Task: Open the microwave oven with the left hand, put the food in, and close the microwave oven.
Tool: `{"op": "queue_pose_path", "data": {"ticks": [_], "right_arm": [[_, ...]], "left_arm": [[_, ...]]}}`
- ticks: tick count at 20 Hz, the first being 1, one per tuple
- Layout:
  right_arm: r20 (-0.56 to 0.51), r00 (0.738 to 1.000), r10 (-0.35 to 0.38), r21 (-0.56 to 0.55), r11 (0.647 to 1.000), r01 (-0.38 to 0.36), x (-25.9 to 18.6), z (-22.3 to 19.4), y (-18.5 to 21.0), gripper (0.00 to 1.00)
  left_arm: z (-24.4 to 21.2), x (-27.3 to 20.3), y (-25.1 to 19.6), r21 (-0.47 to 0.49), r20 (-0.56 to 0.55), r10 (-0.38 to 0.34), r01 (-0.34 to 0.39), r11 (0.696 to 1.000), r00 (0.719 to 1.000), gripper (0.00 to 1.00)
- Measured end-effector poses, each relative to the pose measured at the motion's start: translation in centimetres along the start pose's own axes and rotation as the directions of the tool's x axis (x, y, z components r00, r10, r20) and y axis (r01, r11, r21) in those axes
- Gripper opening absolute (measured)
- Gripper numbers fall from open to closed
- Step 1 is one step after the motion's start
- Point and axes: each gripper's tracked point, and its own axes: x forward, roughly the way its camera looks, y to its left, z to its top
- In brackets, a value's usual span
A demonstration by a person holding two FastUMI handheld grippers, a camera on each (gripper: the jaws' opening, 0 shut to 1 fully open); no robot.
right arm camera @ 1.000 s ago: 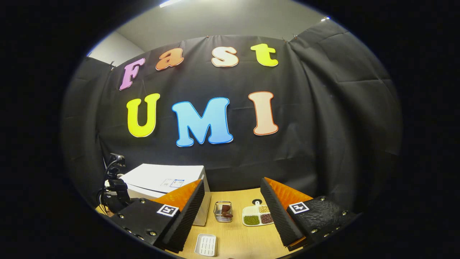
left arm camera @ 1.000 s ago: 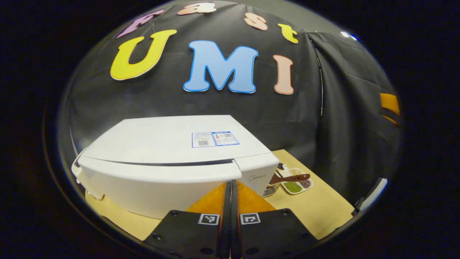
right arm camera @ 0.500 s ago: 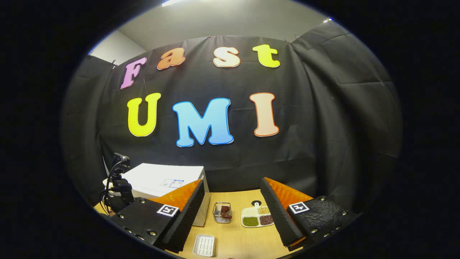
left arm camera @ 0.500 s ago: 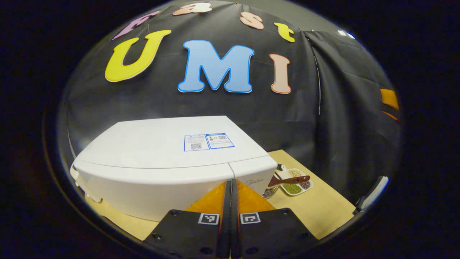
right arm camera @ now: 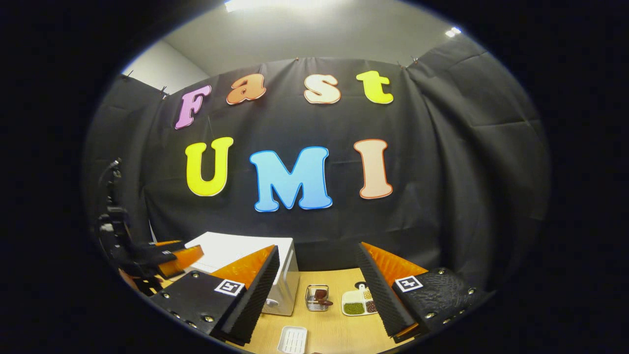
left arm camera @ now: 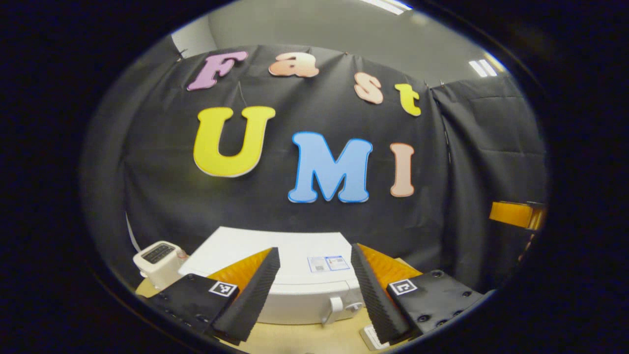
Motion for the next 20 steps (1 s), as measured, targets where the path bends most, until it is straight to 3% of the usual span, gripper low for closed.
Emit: {"op": "queue_pose_path", "data": {"ticks": [4,6,8,13,14,20], "right_arm": [[0.049,0.999,-0.004,-0.020,1.000,0.005,-1.5,3.3,1.5,0.95],[0.072,0.997,-0.002,-0.031,1.000,0.004,-2.1,4.5,2.4,0.95],[0.088,0.996,-0.001,-0.032,0.999,0.004,-2.9,5.3,3.5,0.95],[0.123,0.992,0.001,-0.049,0.999,0.005,-5.3,7.1,6.3,0.95],[0.126,0.992,0.000,-0.053,0.999,0.007,-5.8,7.2,6.9,0.95],[0.108,0.994,-0.014,-0.075,0.997,0.023,-8.7,6.6,9.9,0.96]], "left_arm": [[6.4,-7.0,3.9,0.059,0.086,0.100,-0.105,0.993,0.991,0.93],[8.7,-9.4,4.7,0.046,0.108,0.104,-0.109,0.993,0.989,0.98],[10.3,-11.1,5.9,0.026,0.129,0.111,-0.115,0.993,0.985,0.96],[12.8,-15.2,7.9,0.026,0.183,0.117,-0.123,0.992,0.976,0.94],[12.9,-15.7,8.2,0.032,0.188,0.114,-0.122,0.992,0.976,0.98],[11.9,-18.2,9.9,0.021,0.187,0.076,-0.081,0.996,0.979,0.96]]}}
